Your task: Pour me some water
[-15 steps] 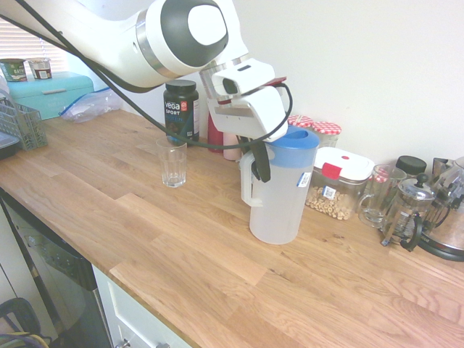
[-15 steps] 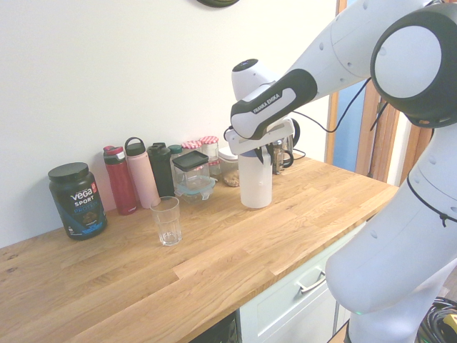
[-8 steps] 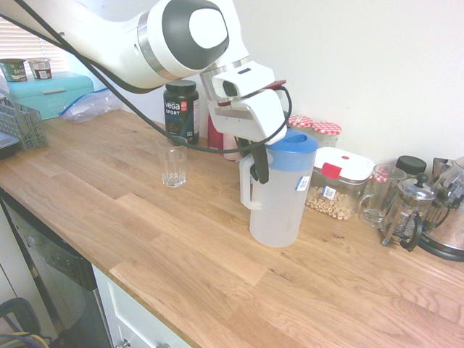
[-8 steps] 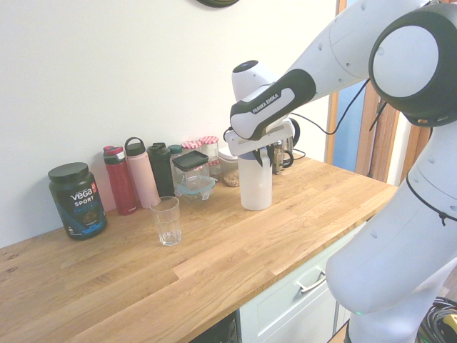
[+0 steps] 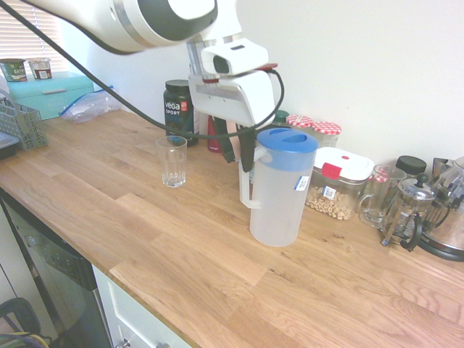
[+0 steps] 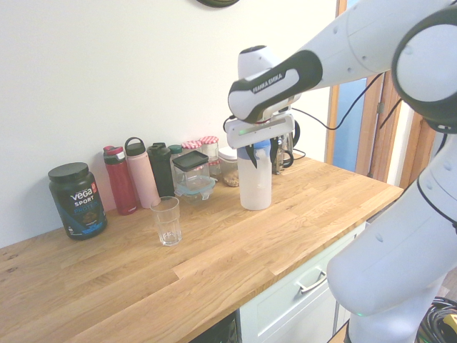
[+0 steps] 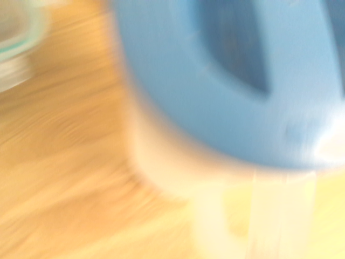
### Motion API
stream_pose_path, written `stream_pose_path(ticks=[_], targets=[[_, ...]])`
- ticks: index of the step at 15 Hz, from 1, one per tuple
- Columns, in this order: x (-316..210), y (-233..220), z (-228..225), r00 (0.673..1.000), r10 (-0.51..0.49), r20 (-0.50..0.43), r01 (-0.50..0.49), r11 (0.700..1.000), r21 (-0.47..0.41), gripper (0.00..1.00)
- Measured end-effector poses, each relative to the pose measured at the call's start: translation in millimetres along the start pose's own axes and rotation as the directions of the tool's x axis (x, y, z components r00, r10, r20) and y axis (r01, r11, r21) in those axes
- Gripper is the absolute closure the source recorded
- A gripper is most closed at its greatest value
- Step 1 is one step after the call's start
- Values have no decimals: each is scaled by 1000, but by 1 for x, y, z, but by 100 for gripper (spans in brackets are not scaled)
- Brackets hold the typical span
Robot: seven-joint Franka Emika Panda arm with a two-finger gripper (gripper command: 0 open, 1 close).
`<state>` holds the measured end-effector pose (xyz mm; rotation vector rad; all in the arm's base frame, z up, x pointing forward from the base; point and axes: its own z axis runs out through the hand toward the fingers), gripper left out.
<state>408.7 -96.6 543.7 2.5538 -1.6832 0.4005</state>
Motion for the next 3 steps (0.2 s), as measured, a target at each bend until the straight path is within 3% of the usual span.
stream_pose_path(ticks=[3], targets=[[-6,13,-22,1000,-6,16,6,1000,15,0]])
